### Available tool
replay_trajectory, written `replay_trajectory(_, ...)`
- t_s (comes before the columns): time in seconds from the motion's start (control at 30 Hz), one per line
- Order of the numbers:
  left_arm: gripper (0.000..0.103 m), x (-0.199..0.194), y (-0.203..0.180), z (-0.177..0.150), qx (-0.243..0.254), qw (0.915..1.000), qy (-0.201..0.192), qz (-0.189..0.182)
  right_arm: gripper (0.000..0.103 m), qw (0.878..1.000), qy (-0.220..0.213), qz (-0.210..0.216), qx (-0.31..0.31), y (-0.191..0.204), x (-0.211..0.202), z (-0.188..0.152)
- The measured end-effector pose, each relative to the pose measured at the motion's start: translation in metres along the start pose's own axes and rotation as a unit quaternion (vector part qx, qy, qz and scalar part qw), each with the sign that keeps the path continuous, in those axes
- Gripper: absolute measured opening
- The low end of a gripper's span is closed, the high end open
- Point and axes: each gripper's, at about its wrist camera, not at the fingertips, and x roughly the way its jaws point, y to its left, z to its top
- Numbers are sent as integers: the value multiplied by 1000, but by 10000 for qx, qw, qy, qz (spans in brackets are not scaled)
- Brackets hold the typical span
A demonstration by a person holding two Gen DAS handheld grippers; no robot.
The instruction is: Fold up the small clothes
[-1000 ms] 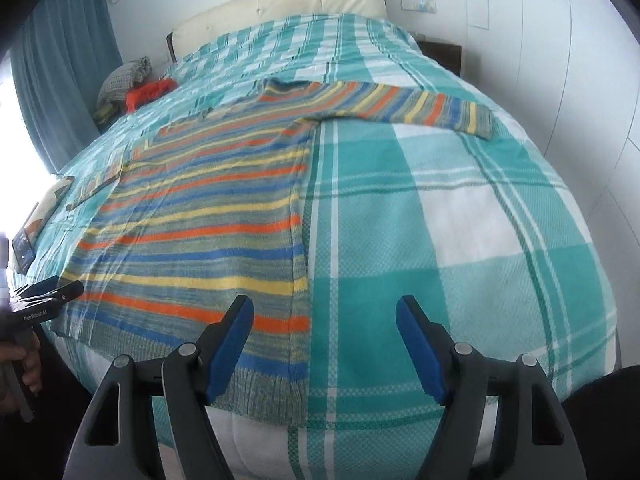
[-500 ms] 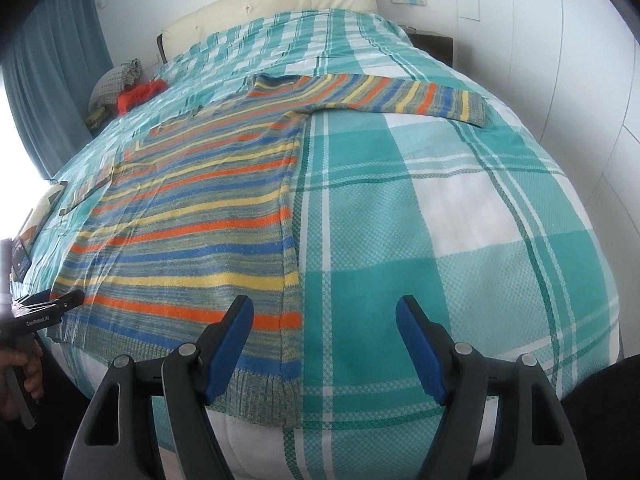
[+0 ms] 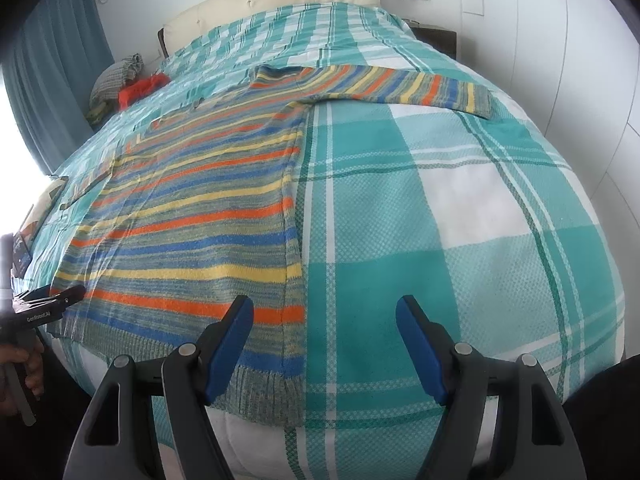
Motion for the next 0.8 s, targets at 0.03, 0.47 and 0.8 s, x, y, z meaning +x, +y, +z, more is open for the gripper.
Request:
replay_trajectory(0.03, 100, -6, 4, 3, -89, 9998, -123, -140, 73, 10000, 8, 43, 25, 0, 0, 0)
replay_trajectory(0.47, 100, -20, 89, 46, -1106, 9869, -1130, -316, 73, 9738, -421, 876, 2058, -173, 45, 158)
replay_trajectory(0.8, 100, 3, 105, 44, -1499, 9853, -817, -25, 62, 9230, -35, 1470, 3557, -253, 130, 199)
